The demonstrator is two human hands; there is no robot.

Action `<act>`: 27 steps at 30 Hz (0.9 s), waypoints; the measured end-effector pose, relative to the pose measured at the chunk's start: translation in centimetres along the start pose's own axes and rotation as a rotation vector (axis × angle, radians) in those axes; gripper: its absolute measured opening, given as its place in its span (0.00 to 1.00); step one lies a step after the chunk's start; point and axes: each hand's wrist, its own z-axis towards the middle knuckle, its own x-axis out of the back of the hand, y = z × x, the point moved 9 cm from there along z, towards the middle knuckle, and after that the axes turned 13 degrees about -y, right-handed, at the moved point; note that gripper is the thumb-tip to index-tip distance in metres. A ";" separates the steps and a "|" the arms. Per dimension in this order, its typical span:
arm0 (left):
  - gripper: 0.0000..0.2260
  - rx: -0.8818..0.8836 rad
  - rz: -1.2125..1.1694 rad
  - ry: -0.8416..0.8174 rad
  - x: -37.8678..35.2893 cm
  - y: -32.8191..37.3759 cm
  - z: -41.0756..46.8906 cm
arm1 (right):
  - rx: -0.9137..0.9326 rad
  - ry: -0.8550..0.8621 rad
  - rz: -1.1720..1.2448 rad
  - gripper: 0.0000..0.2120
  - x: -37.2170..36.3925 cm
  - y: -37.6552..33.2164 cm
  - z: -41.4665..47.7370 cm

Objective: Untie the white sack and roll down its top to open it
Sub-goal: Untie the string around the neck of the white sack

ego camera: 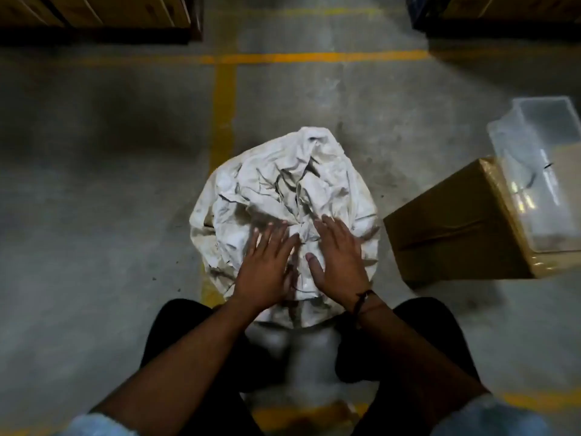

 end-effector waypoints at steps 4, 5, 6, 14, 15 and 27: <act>0.25 0.011 -0.056 0.184 0.7 -0.7 1.9 | 0.062 0.147 -0.046 0.31 0.7 0.5 2.1; 0.25 0.005 -0.066 0.217 0.8 -0.5 1.9 | 0.081 0.176 -0.040 0.30 1.0 0.4 2.2; 0.25 -0.001 -0.070 0.235 0.6 -0.2 1.7 | 0.096 0.189 -0.039 0.29 1.0 0.2 2.0; 0.28 0.020 -0.042 0.241 1.0 2.3 -7.3 | 0.056 0.193 -0.058 0.30 1.3 -1.3 -7.0; 0.28 0.020 -0.027 0.240 1.2 2.6 -8.5 | 0.062 0.181 -0.081 0.30 1.3 -1.6 -8.3; 0.27 -0.056 0.092 0.268 2.8 5.0 -14.2 | 0.118 0.086 -0.436 0.27 2.6 -3.3 -14.1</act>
